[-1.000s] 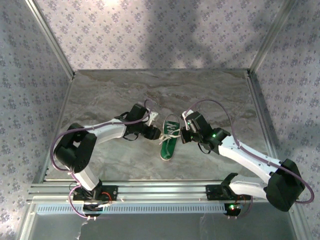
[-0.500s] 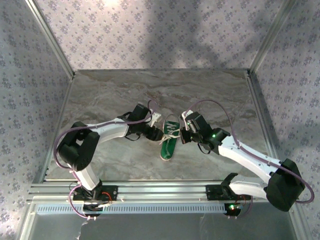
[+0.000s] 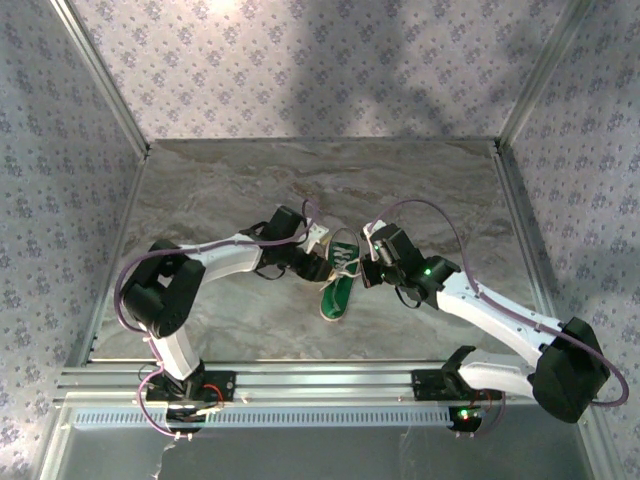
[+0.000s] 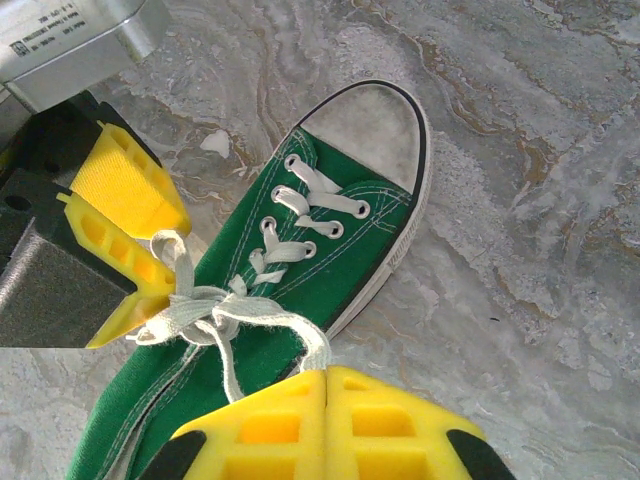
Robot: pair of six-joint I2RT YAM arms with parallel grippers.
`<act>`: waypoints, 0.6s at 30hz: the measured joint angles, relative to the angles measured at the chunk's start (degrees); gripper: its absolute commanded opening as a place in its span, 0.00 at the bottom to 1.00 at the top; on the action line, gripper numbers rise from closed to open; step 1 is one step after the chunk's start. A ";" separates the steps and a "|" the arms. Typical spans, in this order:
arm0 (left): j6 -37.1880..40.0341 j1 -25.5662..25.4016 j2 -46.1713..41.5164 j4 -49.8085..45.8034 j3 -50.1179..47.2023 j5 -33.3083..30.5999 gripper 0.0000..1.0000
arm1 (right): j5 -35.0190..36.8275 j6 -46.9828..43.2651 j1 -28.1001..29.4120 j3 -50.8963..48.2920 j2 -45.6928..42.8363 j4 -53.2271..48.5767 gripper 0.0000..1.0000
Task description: Tie the shoes
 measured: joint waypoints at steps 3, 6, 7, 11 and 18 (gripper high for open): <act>0.15 0.00 0.00 0.02 0.07 0.63 0.40 | 0.00 0.00 0.00 0.00 -0.02 -0.02 0.00; 0.31 0.00 0.00 0.00 0.07 0.83 0.29 | 0.00 0.02 0.00 0.00 -0.02 -0.02 0.00; 0.33 0.00 0.00 0.00 0.07 0.83 0.23 | 0.00 0.02 0.00 0.00 -0.02 -0.02 0.00; 0.42 0.00 -0.11 0.09 0.07 0.70 0.09 | 0.02 0.02 0.11 0.00 -0.02 -0.02 0.00; -1.40 0.04 -5.22 1.88 -3.39 -2.32 0.00 | 1.18 0.07 0.11 0.02 -0.24 -0.04 0.00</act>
